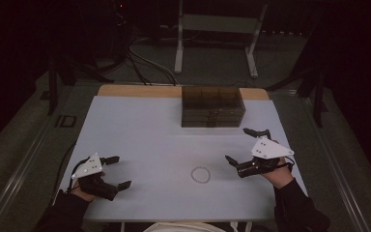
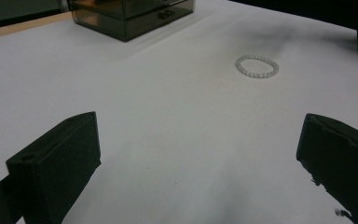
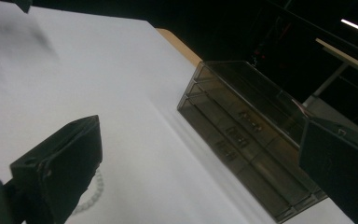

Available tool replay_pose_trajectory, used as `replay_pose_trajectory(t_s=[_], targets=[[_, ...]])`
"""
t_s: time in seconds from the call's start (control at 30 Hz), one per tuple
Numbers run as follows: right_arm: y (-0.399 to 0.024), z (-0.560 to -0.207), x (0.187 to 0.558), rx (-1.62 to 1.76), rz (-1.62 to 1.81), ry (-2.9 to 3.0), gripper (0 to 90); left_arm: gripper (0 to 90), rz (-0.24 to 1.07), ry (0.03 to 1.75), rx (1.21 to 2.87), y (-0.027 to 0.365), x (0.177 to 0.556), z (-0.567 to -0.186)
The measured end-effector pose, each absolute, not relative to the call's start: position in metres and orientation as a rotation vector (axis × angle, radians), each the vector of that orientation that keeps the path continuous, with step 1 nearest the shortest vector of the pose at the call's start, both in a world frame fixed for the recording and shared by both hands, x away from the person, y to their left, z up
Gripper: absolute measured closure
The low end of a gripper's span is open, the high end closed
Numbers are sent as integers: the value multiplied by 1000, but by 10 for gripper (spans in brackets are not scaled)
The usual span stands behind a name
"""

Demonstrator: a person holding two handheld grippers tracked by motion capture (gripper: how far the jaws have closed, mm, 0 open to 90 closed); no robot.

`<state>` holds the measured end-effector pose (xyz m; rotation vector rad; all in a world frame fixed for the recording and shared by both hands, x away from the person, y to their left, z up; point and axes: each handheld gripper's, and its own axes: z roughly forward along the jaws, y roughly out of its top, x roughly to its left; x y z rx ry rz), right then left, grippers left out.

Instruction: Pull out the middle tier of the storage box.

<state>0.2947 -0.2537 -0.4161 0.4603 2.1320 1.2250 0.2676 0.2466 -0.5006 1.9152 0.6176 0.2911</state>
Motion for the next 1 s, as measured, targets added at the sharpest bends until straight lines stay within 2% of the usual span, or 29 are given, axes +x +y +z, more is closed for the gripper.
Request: replay_pose_trajectory(t_s=[1.0], targets=[[-233, -414, 338, 357, 1058, 2117, 0, 10, 292, 612, 1925, 246, 267, -501]])
